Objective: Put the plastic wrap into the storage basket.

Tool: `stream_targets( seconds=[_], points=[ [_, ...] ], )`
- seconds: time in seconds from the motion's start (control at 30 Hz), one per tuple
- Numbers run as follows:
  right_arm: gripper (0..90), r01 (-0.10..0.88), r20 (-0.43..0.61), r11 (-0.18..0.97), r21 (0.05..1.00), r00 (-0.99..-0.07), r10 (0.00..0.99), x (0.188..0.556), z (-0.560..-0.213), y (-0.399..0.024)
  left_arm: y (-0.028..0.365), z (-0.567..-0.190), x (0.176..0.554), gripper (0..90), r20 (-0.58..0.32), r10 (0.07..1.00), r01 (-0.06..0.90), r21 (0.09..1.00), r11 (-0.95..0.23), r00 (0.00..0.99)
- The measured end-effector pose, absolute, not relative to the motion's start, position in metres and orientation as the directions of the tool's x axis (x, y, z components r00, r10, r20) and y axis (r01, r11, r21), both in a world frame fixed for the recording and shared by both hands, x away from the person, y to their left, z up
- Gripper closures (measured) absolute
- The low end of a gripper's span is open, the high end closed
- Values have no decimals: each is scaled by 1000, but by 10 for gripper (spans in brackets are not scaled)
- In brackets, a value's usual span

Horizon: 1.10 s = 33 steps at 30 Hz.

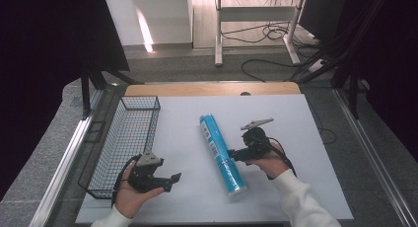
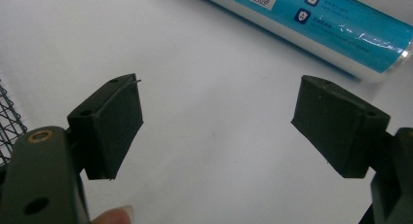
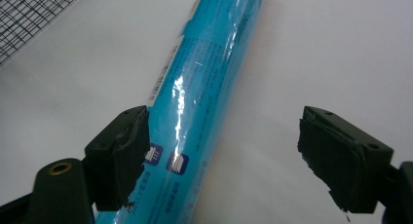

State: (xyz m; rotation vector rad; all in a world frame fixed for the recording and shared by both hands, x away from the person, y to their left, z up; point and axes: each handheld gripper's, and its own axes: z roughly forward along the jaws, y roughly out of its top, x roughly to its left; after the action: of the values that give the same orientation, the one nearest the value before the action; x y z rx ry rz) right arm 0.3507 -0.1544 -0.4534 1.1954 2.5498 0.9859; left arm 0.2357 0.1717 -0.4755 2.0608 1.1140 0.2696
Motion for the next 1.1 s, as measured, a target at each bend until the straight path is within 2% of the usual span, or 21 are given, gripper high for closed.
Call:
stream_targets(
  seconds=[0.2, 0.4, 1.1],
  points=[
    [174, 627, 119, 472, 619, -669, 734, 355, -453, -143, 171, -475, 235, 183, -162, 786, 624, 709, -328, 597],
    [201, 630, 129, 485, 607, -680, 722, 358, -455, -128, 170, -477, 235, 183, -160, 783, 623, 707, -334, 601],
    [173, 696, 85, 549, 463, -652, 754, 379, -489, -86, 167, -479, 234, 183, -144, 780, 620, 699, -356, 609]
  ],
)
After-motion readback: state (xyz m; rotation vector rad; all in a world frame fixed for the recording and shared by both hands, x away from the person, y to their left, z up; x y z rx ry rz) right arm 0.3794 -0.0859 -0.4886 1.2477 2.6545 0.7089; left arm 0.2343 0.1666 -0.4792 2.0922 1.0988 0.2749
